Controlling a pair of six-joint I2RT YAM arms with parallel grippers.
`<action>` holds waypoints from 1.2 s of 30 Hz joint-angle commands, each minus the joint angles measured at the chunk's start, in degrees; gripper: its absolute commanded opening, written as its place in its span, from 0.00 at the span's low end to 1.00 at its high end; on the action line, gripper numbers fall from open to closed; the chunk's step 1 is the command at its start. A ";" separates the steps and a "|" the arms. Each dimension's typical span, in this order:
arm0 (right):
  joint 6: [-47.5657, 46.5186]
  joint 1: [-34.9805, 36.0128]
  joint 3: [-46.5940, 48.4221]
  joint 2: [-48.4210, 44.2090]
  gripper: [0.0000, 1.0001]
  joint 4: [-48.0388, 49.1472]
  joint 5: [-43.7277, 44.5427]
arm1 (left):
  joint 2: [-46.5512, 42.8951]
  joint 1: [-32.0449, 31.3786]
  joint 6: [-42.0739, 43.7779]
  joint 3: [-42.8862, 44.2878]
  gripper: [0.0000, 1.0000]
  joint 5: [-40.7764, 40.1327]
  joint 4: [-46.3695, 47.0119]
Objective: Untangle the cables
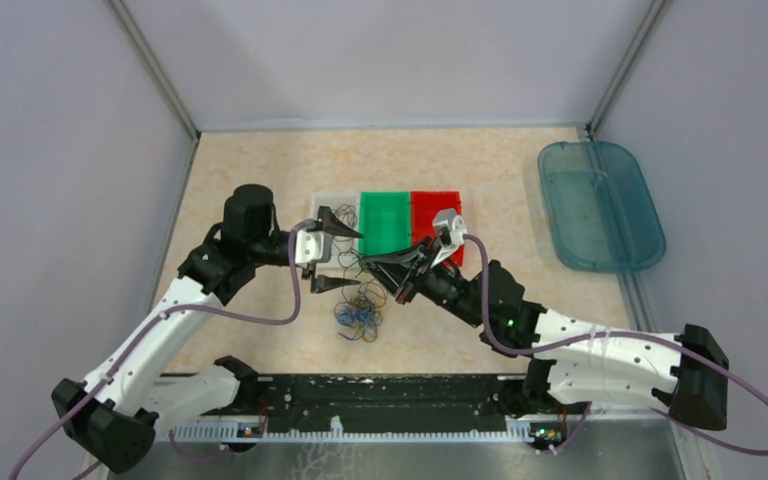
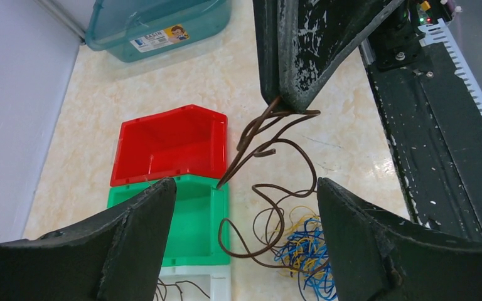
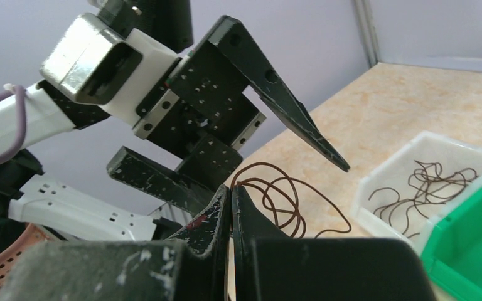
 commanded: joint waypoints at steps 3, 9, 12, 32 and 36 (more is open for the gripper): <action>-1.55 0.26 5.76 2.18 0.00 6.12 -5.88 | -2.47 -1.77 -4.05 -1.75 0.80 1.62 2.27; -2.15 0.23 7.65 3.92 0.00 6.96 -7.21 | -1.93 -1.84 -5.60 0.64 0.27 3.40 1.95; -2.79 0.25 6.85 3.05 0.05 6.82 -6.71 | -1.43 -1.87 -6.94 3.17 0.01 2.43 1.22; -18.20 -2.30 -7.62 0.24 0.99 6.62 -3.59 | 1.84 -1.93 -10.77 23.02 0.01 -0.47 2.60; -21.94 -2.27 -4.12 7.68 0.99 10.86 -4.68 | 3.08 -2.10 -11.62 26.63 0.01 -0.90 3.81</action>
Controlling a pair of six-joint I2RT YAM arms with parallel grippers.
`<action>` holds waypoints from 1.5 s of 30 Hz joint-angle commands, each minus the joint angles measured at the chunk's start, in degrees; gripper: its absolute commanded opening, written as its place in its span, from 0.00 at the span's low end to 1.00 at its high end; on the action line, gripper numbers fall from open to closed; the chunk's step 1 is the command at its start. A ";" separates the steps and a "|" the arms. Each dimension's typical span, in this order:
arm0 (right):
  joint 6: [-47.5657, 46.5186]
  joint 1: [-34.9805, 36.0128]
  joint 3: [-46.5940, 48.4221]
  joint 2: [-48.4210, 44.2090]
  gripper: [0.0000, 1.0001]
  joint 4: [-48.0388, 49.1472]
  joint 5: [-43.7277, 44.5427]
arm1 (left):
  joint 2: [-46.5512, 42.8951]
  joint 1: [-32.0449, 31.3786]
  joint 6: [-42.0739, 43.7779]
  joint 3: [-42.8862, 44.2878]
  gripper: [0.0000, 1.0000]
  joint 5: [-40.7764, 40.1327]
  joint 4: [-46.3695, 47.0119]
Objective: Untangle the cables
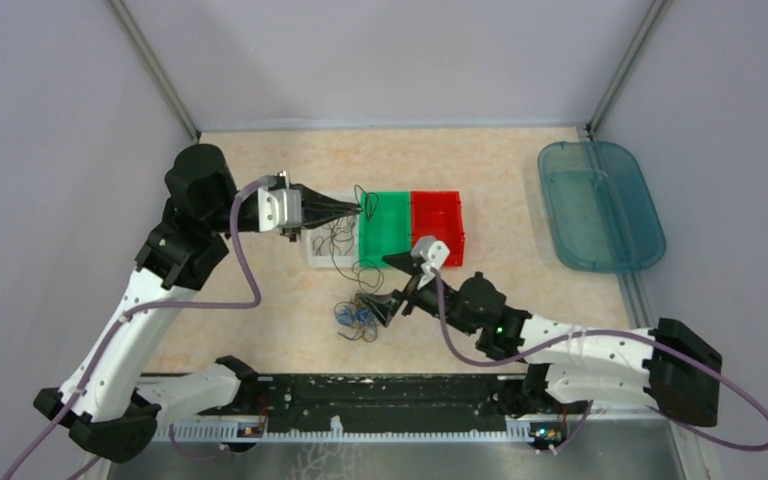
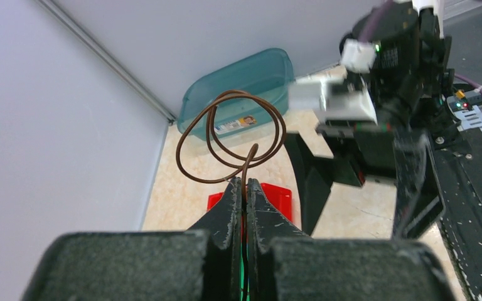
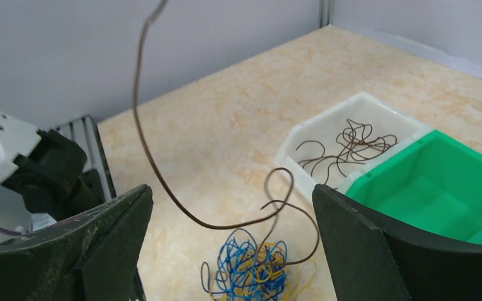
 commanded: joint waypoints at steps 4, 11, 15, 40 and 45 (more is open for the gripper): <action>-7.30 -0.27 9.44 12.50 0.97 8.68 -1.80 | 1.53 -0.45 -1.40 7.76 0.01 -0.84 2.98; -0.89 -1.27 9.50 17.03 0.98 10.85 -3.20 | 0.53 -0.50 3.60 4.51 0.01 -12.86 5.58; 1.11 -2.06 7.44 14.70 0.99 10.58 1.03 | 0.46 -0.33 4.89 -0.10 0.01 -26.89 9.02; 7.09 -3.53 -2.51 -0.92 0.97 -1.03 17.64 | 10.90 8.56 7.72 -5.74 0.01 -38.22 24.29; 7.49 -3.62 -2.48 -0.23 0.96 -0.05 17.16 | 12.26 11.46 8.19 -6.53 0.01 -35.85 23.52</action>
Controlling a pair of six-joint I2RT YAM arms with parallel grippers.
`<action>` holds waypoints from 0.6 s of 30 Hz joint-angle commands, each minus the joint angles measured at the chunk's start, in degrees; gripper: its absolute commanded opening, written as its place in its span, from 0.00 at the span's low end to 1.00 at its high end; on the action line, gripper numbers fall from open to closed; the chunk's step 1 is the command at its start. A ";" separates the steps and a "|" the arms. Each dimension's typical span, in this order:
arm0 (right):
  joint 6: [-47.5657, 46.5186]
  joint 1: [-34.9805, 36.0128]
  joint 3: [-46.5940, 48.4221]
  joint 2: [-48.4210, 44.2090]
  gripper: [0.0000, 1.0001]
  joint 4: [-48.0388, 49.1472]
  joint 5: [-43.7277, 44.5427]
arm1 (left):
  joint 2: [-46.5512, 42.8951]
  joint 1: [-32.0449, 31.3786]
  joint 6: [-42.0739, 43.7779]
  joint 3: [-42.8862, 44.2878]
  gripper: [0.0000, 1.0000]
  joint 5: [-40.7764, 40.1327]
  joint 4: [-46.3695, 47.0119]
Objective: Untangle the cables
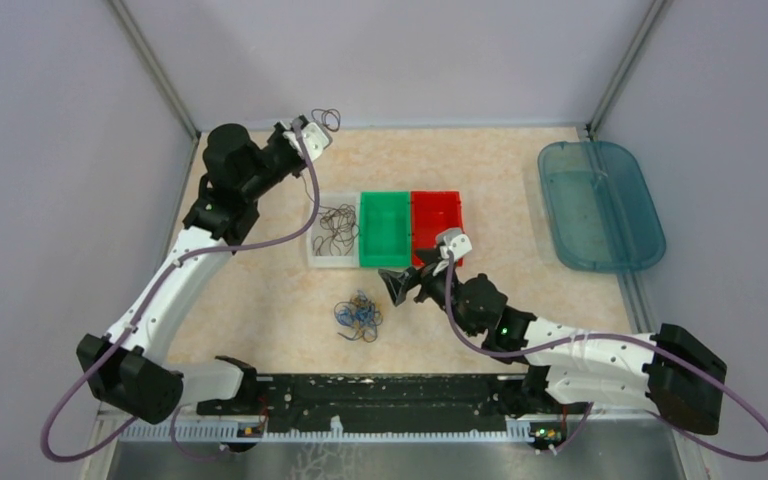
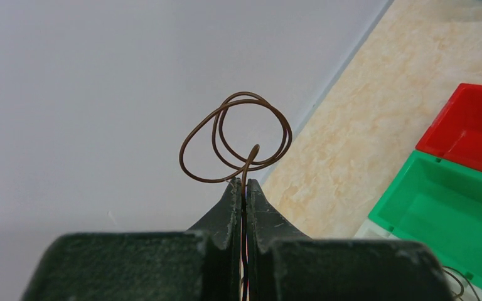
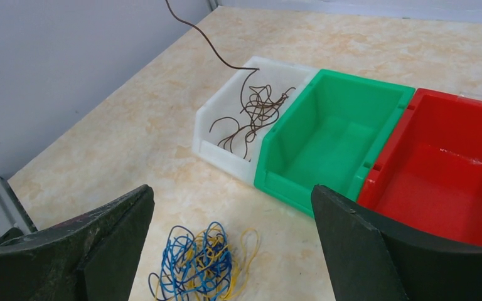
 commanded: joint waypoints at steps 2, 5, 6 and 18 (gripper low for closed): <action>1.20 -0.65 0.49 -0.29 0.95 2.80 0.31 | 1.01 2.19 1.44 -0.72 0.01 1.11 1.98; 1.63 -0.91 0.41 -0.29 0.95 2.63 0.09 | 1.10 2.71 2.46 -2.26 0.01 0.80 3.12; 1.85 -1.00 0.43 -0.29 0.95 2.53 0.12 | 1.13 3.02 2.50 -2.53 0.01 0.81 3.72; 2.81 -1.82 0.41 0.33 0.92 3.25 0.15 | 5.89 4.81 -6.59 -6.57 0.01 4.44 2.48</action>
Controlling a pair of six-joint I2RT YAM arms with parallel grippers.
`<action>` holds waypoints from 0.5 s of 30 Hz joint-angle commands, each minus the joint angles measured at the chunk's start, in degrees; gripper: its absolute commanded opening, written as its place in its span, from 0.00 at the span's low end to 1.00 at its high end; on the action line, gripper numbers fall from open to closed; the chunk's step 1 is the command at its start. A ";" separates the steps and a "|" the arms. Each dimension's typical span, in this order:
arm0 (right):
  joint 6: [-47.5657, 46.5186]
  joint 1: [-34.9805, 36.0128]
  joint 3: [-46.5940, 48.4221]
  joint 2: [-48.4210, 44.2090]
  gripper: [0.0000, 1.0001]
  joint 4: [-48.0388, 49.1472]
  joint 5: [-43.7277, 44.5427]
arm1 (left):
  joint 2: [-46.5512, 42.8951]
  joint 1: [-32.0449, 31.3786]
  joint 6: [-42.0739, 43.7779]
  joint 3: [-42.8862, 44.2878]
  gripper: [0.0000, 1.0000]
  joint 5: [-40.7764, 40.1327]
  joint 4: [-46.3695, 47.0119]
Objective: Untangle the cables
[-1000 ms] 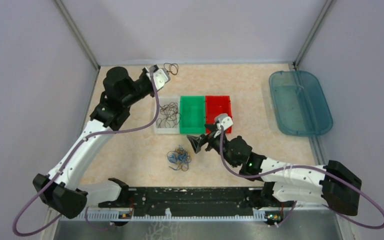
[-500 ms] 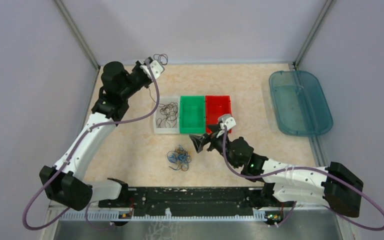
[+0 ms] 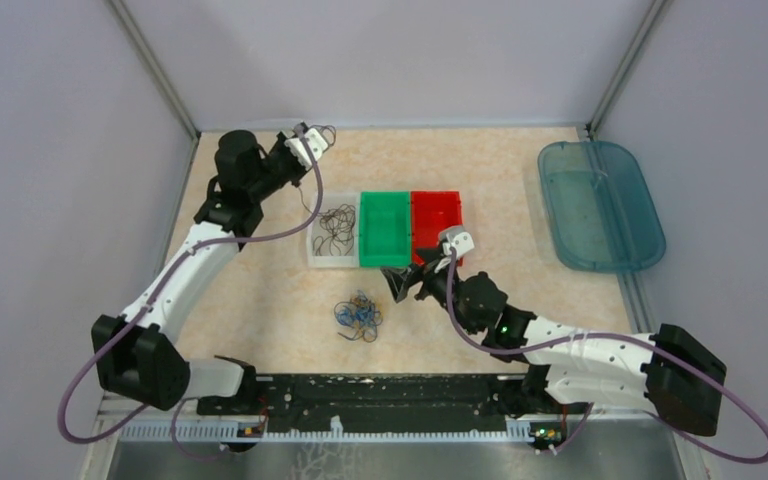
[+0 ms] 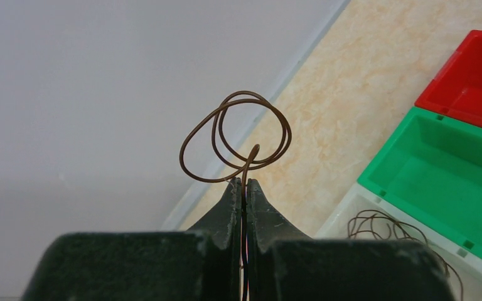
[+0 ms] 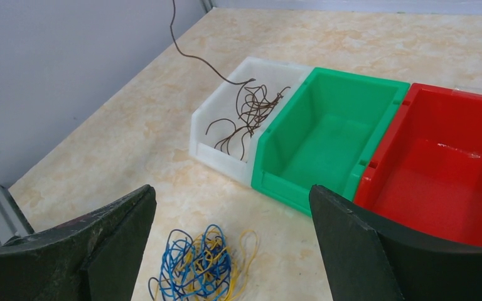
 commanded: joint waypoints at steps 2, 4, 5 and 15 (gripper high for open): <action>0.76 -0.82 0.43 0.03 0.92 3.01 0.53 | 4.66 0.05 -8.60 -0.82 0.01 3.44 -0.76; 0.76 -1.04 0.41 -0.05 0.91 2.57 0.69 | 6.93 0.00 -10.76 -0.43 0.01 4.20 -1.90; 0.80 -1.08 0.38 -0.13 0.91 2.56 0.80 | 8.07 0.00 -11.87 -0.34 0.01 4.69 -2.46; 1.91 -2.12 0.48 0.35 0.90 2.15 0.48 | 14.61 -1.18 -7.78 -4.57 0.00 5.08 -1.60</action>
